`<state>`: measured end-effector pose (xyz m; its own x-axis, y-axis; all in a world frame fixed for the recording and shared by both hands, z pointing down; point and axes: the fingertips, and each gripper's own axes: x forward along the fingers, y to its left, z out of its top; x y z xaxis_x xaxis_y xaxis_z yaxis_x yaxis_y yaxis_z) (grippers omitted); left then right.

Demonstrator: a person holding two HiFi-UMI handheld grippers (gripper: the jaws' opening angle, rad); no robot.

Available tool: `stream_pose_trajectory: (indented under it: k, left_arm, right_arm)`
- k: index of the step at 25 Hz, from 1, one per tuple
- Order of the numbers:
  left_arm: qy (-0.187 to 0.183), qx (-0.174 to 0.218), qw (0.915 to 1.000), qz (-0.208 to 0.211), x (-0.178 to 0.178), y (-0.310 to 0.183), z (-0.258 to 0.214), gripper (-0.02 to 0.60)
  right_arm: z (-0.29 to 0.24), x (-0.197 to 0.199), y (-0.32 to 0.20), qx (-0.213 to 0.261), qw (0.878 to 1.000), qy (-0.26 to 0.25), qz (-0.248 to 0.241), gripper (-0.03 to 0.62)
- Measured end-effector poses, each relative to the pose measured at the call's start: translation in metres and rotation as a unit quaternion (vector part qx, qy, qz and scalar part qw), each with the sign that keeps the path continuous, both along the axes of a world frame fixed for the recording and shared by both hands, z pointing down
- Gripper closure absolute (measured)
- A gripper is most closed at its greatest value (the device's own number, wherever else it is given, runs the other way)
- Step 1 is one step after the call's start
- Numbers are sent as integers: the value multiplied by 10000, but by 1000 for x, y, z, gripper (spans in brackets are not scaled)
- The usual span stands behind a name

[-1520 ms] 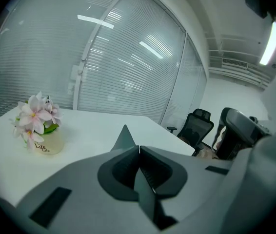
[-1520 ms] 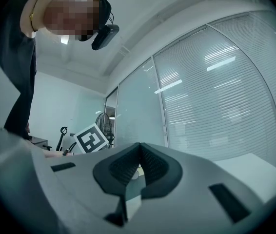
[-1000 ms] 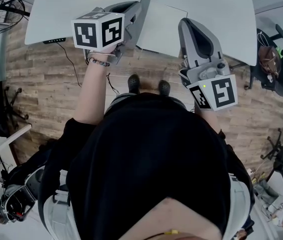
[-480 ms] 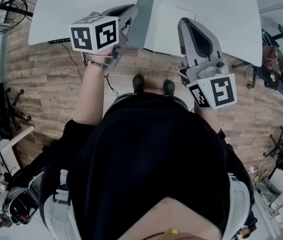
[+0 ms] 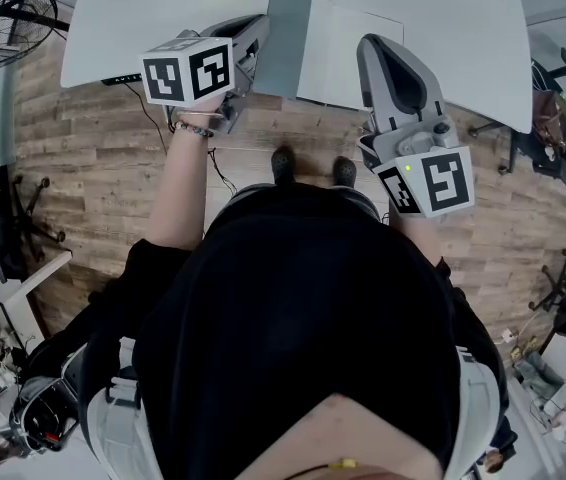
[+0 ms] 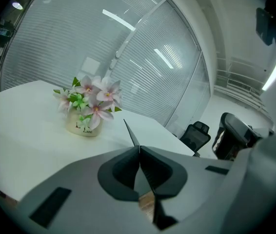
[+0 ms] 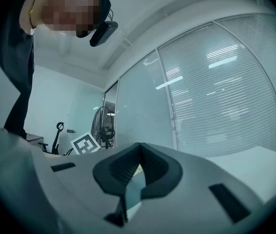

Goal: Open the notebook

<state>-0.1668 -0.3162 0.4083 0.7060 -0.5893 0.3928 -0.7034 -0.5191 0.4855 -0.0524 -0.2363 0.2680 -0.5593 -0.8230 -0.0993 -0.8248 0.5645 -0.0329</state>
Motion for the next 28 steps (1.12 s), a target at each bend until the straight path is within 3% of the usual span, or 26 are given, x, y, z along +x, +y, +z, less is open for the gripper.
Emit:
stream_pose_trajectory:
  k: [22, 28]
  left_arm:
    - [-7, -525, 9986, -120, -28, 7, 57, 566]
    - [-283, -527, 9982, -96, -32, 11, 66, 566]
  right_arm:
    - [10, -17, -8, -100, 9999, 65, -94, 589]
    - [13, -24, -7, -120, 9998, 79, -152, 589]
